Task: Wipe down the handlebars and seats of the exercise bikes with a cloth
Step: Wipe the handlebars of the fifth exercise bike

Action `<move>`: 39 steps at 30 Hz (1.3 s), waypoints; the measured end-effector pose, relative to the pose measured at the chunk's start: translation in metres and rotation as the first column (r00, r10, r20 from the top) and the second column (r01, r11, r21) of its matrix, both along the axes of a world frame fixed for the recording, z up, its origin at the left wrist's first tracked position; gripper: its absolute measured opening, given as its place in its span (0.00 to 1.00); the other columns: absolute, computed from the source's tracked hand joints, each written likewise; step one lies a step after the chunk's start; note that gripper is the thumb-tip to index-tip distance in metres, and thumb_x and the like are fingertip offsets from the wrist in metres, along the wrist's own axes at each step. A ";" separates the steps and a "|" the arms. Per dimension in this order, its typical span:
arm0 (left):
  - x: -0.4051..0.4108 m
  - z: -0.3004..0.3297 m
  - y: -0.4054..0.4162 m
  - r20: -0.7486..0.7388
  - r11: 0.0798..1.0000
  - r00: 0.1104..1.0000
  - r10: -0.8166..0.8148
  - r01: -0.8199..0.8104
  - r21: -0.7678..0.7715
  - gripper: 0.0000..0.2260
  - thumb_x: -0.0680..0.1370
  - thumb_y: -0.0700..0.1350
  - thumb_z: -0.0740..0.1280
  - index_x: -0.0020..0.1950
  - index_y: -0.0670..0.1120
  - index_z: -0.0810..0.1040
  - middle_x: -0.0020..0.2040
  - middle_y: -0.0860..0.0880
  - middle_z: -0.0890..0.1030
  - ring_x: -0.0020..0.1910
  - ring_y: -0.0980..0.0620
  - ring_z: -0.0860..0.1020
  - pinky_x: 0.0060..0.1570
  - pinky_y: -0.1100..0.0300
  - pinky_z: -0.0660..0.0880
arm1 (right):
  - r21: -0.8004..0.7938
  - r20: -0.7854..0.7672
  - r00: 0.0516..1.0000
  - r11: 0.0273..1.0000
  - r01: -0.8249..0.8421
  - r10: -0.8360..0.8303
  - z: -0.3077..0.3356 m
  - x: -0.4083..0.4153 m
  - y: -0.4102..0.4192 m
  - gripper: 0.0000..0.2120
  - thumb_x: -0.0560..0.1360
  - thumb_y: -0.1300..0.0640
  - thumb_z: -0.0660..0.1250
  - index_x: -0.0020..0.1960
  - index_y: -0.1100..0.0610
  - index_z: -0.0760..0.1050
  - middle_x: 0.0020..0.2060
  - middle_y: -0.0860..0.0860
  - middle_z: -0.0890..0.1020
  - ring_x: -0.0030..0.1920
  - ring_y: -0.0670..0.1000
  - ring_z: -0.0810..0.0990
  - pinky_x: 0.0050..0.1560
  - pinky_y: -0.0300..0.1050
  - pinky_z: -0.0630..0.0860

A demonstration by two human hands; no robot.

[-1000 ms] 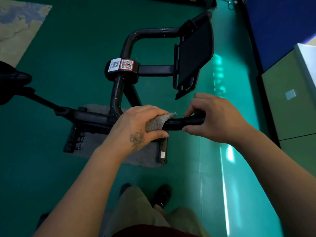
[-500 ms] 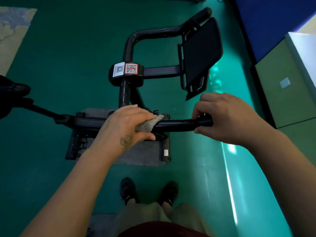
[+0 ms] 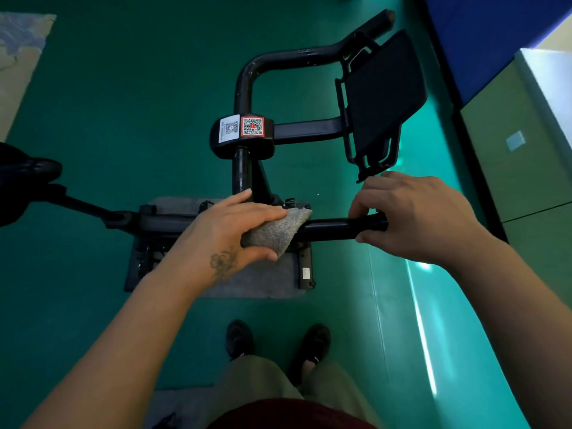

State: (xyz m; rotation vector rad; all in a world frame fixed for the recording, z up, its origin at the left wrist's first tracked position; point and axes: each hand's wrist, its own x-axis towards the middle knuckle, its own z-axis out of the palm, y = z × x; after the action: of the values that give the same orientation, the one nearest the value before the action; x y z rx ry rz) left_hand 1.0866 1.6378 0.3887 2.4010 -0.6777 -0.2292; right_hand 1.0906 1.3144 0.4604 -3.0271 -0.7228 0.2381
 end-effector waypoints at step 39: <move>-0.010 -0.014 -0.049 0.219 0.987 0.974 0.066 -0.032 -0.156 0.27 0.70 0.56 0.81 0.67 0.50 0.83 0.61 0.54 0.85 0.60 0.54 0.82 0.77 0.49 0.68 | 0.001 0.050 0.999 1.000 0.001 -0.001 -0.005 -0.003 0.002 0.13 0.68 0.39 0.76 0.49 0.41 0.78 0.45 0.41 0.77 0.51 0.48 0.78 0.38 0.46 0.69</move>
State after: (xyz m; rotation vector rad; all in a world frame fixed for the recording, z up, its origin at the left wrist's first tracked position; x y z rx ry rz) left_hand 1.0763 1.5891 0.3743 2.3127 -0.7084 0.1124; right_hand 1.0875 1.3159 0.4558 -3.0426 -0.7244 0.1621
